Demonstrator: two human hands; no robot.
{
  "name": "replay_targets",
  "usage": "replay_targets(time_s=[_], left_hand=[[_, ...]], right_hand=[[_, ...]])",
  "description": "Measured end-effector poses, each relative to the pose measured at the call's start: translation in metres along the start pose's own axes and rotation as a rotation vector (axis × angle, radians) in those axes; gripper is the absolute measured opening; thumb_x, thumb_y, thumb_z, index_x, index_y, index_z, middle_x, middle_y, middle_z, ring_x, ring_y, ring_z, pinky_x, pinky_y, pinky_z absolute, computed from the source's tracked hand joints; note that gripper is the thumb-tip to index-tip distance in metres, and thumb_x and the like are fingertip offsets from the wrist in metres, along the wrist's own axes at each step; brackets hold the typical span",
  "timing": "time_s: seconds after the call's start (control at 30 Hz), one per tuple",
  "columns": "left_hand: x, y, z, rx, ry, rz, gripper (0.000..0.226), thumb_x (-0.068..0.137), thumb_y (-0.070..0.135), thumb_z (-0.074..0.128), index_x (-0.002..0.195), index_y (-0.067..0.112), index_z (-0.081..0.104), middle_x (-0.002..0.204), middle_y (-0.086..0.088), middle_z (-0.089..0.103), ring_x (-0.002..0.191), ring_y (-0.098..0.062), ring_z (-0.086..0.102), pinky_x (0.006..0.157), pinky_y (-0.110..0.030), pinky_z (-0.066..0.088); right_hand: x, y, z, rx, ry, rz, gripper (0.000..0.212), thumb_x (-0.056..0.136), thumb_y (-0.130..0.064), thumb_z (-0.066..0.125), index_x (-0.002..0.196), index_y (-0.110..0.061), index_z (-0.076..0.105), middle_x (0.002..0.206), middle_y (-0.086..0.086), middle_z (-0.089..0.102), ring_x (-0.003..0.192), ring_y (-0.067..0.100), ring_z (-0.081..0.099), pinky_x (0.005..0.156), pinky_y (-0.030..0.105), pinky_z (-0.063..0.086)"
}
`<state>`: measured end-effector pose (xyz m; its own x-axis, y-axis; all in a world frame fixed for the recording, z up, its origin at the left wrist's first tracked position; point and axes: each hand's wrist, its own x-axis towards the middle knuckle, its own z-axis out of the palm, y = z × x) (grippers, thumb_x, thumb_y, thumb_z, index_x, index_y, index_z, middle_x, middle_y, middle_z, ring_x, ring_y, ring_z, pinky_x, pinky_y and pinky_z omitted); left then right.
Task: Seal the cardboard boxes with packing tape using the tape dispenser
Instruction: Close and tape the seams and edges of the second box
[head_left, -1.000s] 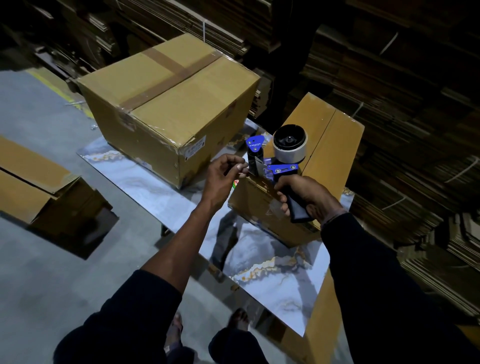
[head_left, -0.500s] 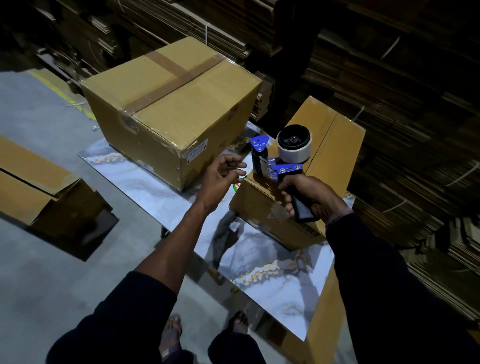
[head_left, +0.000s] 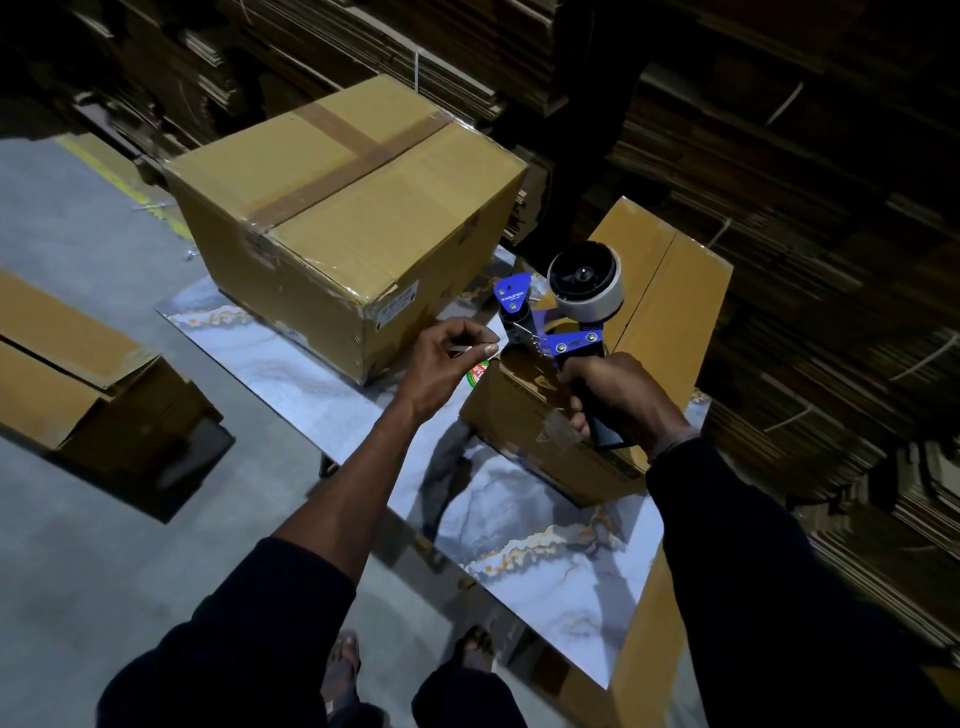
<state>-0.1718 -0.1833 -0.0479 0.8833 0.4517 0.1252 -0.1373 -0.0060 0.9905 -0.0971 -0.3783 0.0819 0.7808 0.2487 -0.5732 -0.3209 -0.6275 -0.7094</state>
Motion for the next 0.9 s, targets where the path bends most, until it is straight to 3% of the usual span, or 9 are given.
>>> replay_targets(time_s=[0.17, 0.27, 0.33, 0.4, 0.53, 0.67, 0.77, 0.9], left_hand=[[0.002, -0.011, -0.003, 0.121, 0.031, 0.049, 0.009, 0.084, 0.005, 0.083, 0.087, 0.009, 0.076, 0.101, -0.002, 0.068, 0.099, -0.018, 0.069, 0.085, -0.034, 0.057], [0.000, -0.016, 0.000, 0.196, 0.075, 0.051, 0.029, 0.081, -0.001, 0.082, 0.079, 0.026, 0.072, 0.095, 0.007, 0.067, 0.091, -0.003, 0.067, 0.079, -0.022, 0.052], [-0.001, -0.017, 0.003, 0.201, 0.103, 0.040, 0.042, 0.082, -0.001, 0.081, 0.078, 0.038, 0.068, 0.090, 0.011, 0.067, 0.084, 0.002, 0.064, 0.074, -0.014, 0.047], [-0.002, -0.020, 0.003, 0.185, 0.113, 0.031, 0.043, 0.084, 0.000, 0.080, 0.085, 0.042, 0.070, 0.088, 0.015, 0.069, 0.081, 0.004, 0.064, 0.074, -0.014, 0.046], [0.000, -0.033, 0.000, 0.132, 0.093, -0.035, 0.031, 0.086, 0.006, 0.080, 0.095, 0.035, 0.076, 0.087, 0.024, 0.075, 0.085, 0.008, 0.065, 0.075, -0.024, 0.050], [-0.003, -0.045, -0.003, 0.072, 0.041, -0.100, 0.025, 0.086, 0.008, 0.082, 0.107, 0.022, 0.079, 0.102, -0.001, 0.080, 0.095, -0.005, 0.068, 0.090, -0.036, 0.054], [-0.012, -0.049, -0.007, 0.089, -0.015, -0.107, 0.031, 0.089, -0.001, 0.077, 0.111, 0.020, 0.077, 0.106, 0.002, 0.078, 0.098, -0.002, 0.070, 0.094, -0.030, 0.055], [-0.024, -0.054, -0.010, 0.118, -0.081, -0.092, 0.036, 0.093, -0.010, 0.065, 0.112, 0.019, 0.077, 0.112, 0.005, 0.075, 0.107, 0.005, 0.068, 0.096, -0.019, 0.052]], right_hand=[[0.004, 0.007, 0.003, -0.204, 0.136, -0.175, 0.020, 0.090, -0.019, 0.069, 0.081, -0.009, 0.054, 0.059, 0.009, 0.054, 0.041, 0.026, 0.059, 0.044, 0.032, 0.050], [0.007, 0.019, 0.006, -0.340, 0.225, -0.321, 0.029, 0.089, -0.023, 0.071, 0.071, -0.015, 0.051, 0.059, 0.007, 0.053, 0.043, 0.029, 0.060, 0.042, 0.041, 0.049], [0.010, 0.028, 0.007, -0.414, 0.273, -0.395, 0.036, 0.088, -0.024, 0.071, 0.066, -0.017, 0.044, 0.056, 0.001, 0.045, 0.037, 0.017, 0.046, 0.041, 0.036, 0.039], [0.012, 0.034, 0.007, -0.469, 0.308, -0.448, 0.040, 0.087, -0.025, 0.072, 0.065, -0.016, 0.039, 0.054, -0.002, 0.038, 0.041, 0.011, 0.034, 0.046, 0.029, 0.028], [0.017, 0.046, 0.005, -0.512, 0.321, -0.505, 0.036, 0.086, -0.035, 0.074, 0.073, -0.007, 0.054, 0.061, 0.008, 0.052, 0.053, 0.025, 0.044, 0.053, 0.035, 0.030], [0.020, 0.058, 0.006, -0.540, 0.327, -0.510, 0.044, 0.086, -0.044, 0.076, 0.077, -0.006, 0.057, 0.062, 0.009, 0.053, 0.053, 0.025, 0.045, 0.052, 0.037, 0.029], [0.020, 0.067, 0.010, -0.484, 0.316, -0.487, 0.051, 0.081, -0.056, 0.072, 0.073, -0.009, 0.055, 0.060, 0.008, 0.056, 0.055, 0.031, 0.057, 0.049, 0.041, 0.037], [0.023, 0.076, 0.010, -0.453, 0.310, -0.453, 0.036, 0.084, -0.037, 0.076, 0.077, -0.007, 0.058, 0.063, 0.013, 0.059, 0.056, 0.034, 0.058, 0.052, 0.036, 0.037]])
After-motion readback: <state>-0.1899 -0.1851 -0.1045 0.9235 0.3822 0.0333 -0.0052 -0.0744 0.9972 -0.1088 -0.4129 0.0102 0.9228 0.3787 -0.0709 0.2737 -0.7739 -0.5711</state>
